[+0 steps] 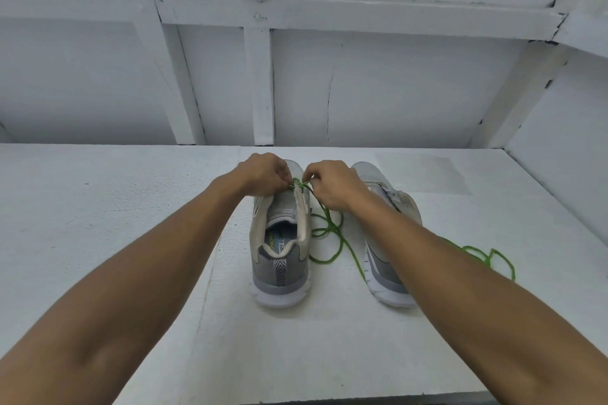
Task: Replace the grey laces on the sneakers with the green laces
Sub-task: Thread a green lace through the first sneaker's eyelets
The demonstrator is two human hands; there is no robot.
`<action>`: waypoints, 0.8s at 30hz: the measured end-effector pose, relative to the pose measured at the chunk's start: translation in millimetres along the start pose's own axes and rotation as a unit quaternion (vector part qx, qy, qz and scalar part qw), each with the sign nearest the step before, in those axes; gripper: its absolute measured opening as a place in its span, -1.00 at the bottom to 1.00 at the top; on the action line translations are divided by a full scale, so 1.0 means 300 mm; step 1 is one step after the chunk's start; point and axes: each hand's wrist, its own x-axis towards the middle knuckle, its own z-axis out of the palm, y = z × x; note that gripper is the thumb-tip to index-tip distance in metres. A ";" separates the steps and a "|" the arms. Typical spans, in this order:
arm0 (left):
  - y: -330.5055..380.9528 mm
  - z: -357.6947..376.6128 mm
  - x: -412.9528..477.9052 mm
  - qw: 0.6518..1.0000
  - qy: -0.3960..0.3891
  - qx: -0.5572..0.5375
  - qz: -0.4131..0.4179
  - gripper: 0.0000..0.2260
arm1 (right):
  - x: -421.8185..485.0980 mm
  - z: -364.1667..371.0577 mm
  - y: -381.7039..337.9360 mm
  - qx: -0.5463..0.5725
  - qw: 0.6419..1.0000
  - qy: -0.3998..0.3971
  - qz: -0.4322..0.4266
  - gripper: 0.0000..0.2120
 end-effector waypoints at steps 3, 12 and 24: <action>0.000 -0.010 0.006 0.999 0.036 -0.001 -0.008 -0.87 | -0.009 -0.019 0.001 -0.022 0.999 -0.029 0.019 -0.74; 0.125 -0.016 0.076 0.978 -0.117 0.172 0.010 -0.71 | -0.055 -0.169 0.007 0.009 0.999 -0.015 0.027 -0.70; 0.126 -0.007 0.099 0.997 -0.032 0.057 0.039 -0.77 | -0.030 -0.145 0.047 0.078 0.994 -0.007 0.080 -0.64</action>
